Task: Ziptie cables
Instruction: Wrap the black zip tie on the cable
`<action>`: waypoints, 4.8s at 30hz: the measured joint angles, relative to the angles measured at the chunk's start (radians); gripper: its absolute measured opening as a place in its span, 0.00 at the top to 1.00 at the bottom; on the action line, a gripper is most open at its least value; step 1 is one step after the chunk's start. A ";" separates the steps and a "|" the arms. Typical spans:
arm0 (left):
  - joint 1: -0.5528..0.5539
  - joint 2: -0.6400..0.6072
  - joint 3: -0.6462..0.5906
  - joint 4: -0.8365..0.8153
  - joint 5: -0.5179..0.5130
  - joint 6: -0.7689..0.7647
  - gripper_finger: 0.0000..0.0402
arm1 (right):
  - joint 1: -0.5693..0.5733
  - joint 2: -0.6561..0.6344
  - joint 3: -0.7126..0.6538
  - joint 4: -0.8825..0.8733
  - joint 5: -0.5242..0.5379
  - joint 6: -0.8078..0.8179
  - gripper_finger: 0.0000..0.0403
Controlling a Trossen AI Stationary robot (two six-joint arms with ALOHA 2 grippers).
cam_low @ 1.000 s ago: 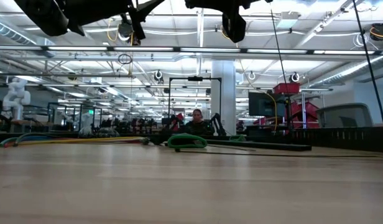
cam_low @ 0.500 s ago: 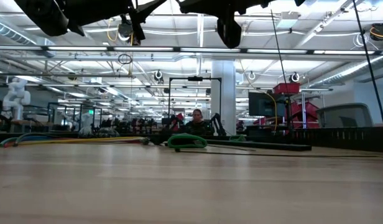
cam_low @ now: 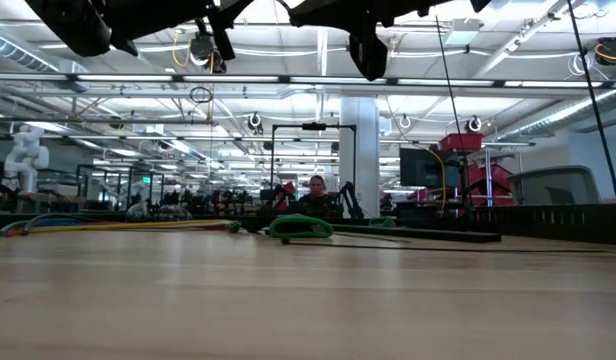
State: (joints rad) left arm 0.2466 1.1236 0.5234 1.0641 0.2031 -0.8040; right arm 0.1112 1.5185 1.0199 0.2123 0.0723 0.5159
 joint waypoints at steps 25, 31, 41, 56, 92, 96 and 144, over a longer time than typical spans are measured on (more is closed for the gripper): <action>0.010 0.000 0.049 -0.074 0.012 0.131 1.00 | -0.002 -0.002 0.000 0.003 0.009 0.026 1.00; 0.010 0.001 0.077 -0.211 0.053 0.156 1.00 | -0.001 -0.029 0.000 -0.105 -0.069 0.032 0.93; 0.026 0.000 0.079 -0.264 0.057 0.124 1.00 | 0.015 -0.087 0.000 -0.227 -0.057 -0.033 0.64; 0.052 0.000 0.078 -0.732 0.389 -0.529 1.00 | 0.012 -0.257 -0.002 -0.419 0.185 -0.408 0.60; 0.127 0.089 0.447 -0.718 0.082 -0.181 1.00 | 0.046 -0.105 0.251 -0.620 0.339 -0.603 0.60; 0.127 0.087 0.447 -0.750 0.092 -0.182 1.00 | 0.047 -0.105 0.251 -0.634 0.339 -0.591 0.60; 0.003 0.053 0.445 -0.707 0.137 0.699 1.00 | 0.048 -0.105 0.251 -0.728 0.340 -0.370 0.60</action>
State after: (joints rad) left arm 0.2492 1.1763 0.9688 0.3575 0.3398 -0.1046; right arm 0.1587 1.4134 1.2705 -0.5158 0.4126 0.1463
